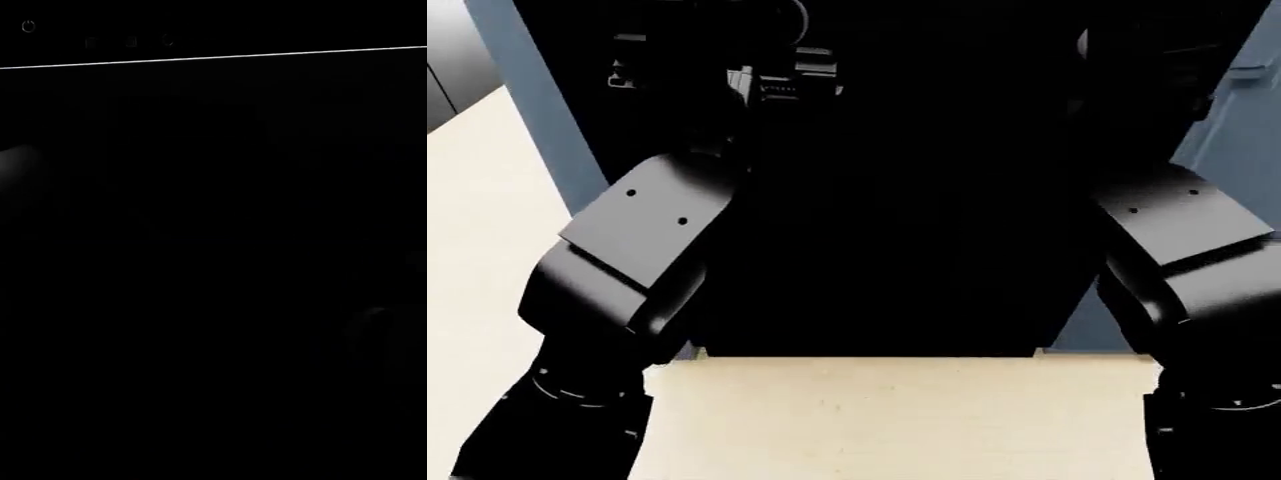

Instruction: Close the dishwasher door

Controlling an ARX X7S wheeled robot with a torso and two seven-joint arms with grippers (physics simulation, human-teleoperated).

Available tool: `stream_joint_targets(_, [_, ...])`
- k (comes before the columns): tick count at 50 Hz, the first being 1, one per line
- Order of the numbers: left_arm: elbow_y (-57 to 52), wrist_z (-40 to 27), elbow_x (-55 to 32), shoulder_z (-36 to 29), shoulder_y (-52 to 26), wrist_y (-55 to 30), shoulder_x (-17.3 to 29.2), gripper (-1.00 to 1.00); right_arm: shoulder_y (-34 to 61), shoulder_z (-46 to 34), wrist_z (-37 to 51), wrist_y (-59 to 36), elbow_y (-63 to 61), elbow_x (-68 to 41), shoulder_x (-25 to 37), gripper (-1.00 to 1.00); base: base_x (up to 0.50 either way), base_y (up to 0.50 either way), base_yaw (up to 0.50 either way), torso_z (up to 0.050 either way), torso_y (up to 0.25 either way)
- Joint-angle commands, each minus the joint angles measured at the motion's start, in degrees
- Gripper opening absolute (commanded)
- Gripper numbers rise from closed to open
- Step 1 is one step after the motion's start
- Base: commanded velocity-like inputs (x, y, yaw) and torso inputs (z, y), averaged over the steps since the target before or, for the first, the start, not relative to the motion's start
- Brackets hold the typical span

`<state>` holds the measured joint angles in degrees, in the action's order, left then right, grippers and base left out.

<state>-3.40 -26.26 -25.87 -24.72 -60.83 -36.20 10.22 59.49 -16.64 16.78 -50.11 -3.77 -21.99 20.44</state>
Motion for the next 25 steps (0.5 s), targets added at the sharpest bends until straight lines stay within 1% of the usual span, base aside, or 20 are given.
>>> stream_joint_targets(1, [8.2,2.4,-0.2,-0.5,-6.2,0.8,-2.4,1.00,10.0,-2.1,-3.7,6.5,25.0,4.0,-2.9,1.00,0.00,0.00,0.00,0.000,0.000])
stream_joint_targets(7, [14.3,2.7,1.1,-1.1,-5.5,2.9,-2.3,1.00,14.5,-3.8,-6.2,13.6,40.9,6.1,-5.8,1.00,0.00,0.00,0.00,0.000,0.000])
stream_joint_targets(12, [14.5,1.4,1.0,-1.6,-6.0,-0.2,-2.1,1.00,17.9,-5.4,-7.2,16.6,52.0,7.8,-8.0,1.00,0.00,0.00,0.00,0.000,0.000])
stream_joint_targets(17, [14.4,0.1,0.0,-1.6,-6.7,-4.6,-2.1,1.00,23.1,-6.5,-8.3,22.7,67.8,9.6,-10.9,1.00,0.00,0.00,0.00,0.000,0.000])
stream_joint_targets(18, [23.0,4.6,2.9,-2.6,-14.2,4.0,-6.5,1.00,24.4,-6.8,-8.7,24.6,71.8,10.0,-11.7,1.00,0.00,0.00,0.00,0.000,0.000])
stream_joint_targets(19, [31.6,7.5,0.0,-7.5,-22.8,12.6,-10.2,1.00,26.0,-7.0,-9.1,26.8,76.5,10.4,-12.6,1.00,0.05,0.00,0.01,0.000,0.000])
stream_joint_targets(20, [40.2,7.1,-8.6,-16.1,-28.0,21.2,-10.2,1.00,26.5,-7.0,-9.4,27.5,78.5,10.7,-13.0,1.00,0.04,0.00,0.01,0.000,-0.025])
stream_joint_targets(21, [48.8,6.6,-17.2,-24.7,-30.1,27.0,-10.2,1.00,26.4,-6.8,-9.2,27.2,78.7,10.9,-13.1,1.00,0.04,0.00,0.01,0.000,0.000])
stream_joint_targets(23, [66.0,6.3,-34.4,-41.9,-31.8,29.8,-10.2,1.00,26.0,-6.2,-9.0,26.5,78.7,11.6,-13.2,1.00,0.04,0.00,0.01,0.000,-0.013])
stream_joint_targets(24, [73.8,6.2,-40.0,-47.8,-32.1,30.6,-10.2,1.00,25.8,-5.7,-8.8,26.2,78.7,12.0,-13.2,1.00,0.04,0.00,0.01,0.000,-0.013])
stream_joint_targets(25, [74.3,5.9,-43.3,-51.2,-32.2,30.8,-10.2,1.00,25.5,-5.2,-8.7,25.9,78.7,12.4,-13.3,1.00,0.04,0.00,0.01,0.000,-0.013])
